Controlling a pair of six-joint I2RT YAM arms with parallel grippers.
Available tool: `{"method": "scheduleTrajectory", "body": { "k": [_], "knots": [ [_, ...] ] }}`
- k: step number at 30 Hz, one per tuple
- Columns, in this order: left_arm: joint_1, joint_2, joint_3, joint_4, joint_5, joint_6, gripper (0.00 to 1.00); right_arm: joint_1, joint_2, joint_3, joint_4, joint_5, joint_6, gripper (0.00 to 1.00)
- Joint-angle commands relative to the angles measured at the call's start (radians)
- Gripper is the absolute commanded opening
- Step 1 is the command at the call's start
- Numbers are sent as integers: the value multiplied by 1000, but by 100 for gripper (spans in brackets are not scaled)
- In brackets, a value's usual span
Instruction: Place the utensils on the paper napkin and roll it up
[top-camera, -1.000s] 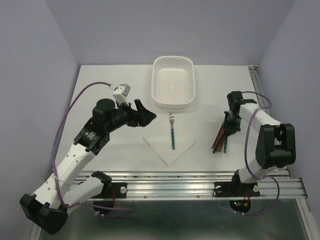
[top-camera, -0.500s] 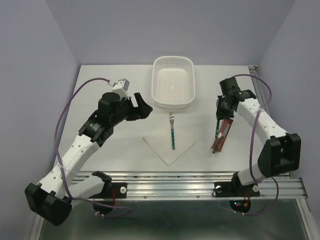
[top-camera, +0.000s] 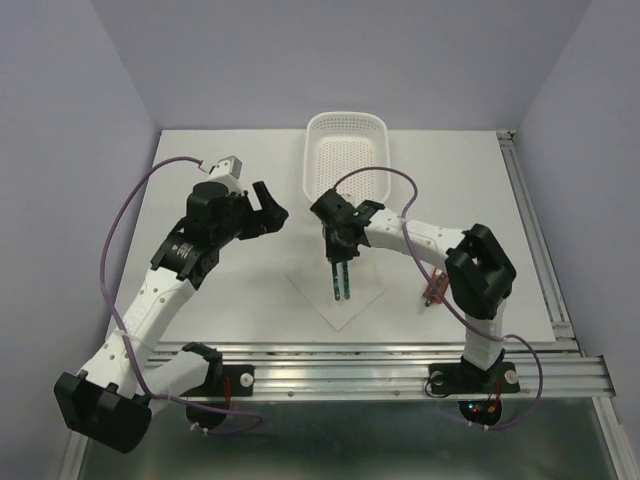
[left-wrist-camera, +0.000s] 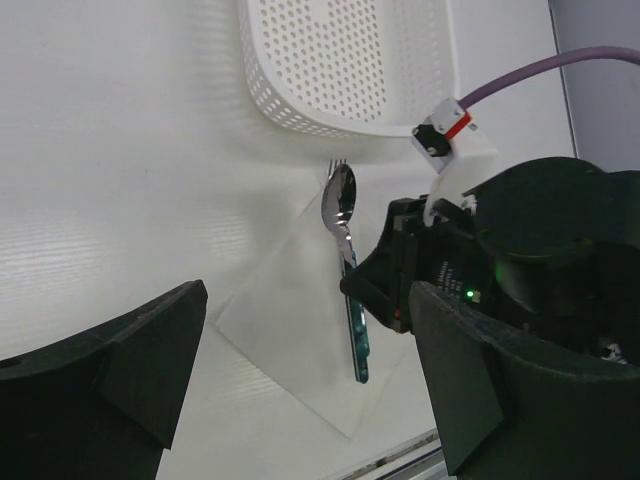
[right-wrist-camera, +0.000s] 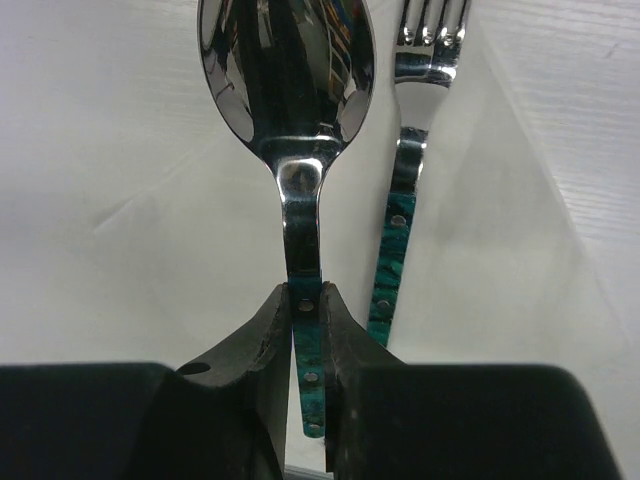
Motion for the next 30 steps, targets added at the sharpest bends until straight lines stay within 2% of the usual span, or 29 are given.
{"method": "scheduleTrajectory", "body": {
  "k": [1, 13, 22, 30],
  "knots": [
    [9, -37, 8, -8, -6, 31, 94, 12, 65, 97, 33, 66, 60, 1],
    [11, -43, 0, 5, 8, 26, 94, 15, 136, 121, 18, 75, 46, 1],
    [11, -43, 5, 2, 14, 29, 94, 15, 173, 190, -86, 136, 20, 1],
    [11, -48, 10, 2, 15, 22, 94, 13, 193, 187, -114, 141, 11, 4]
  ]
}}
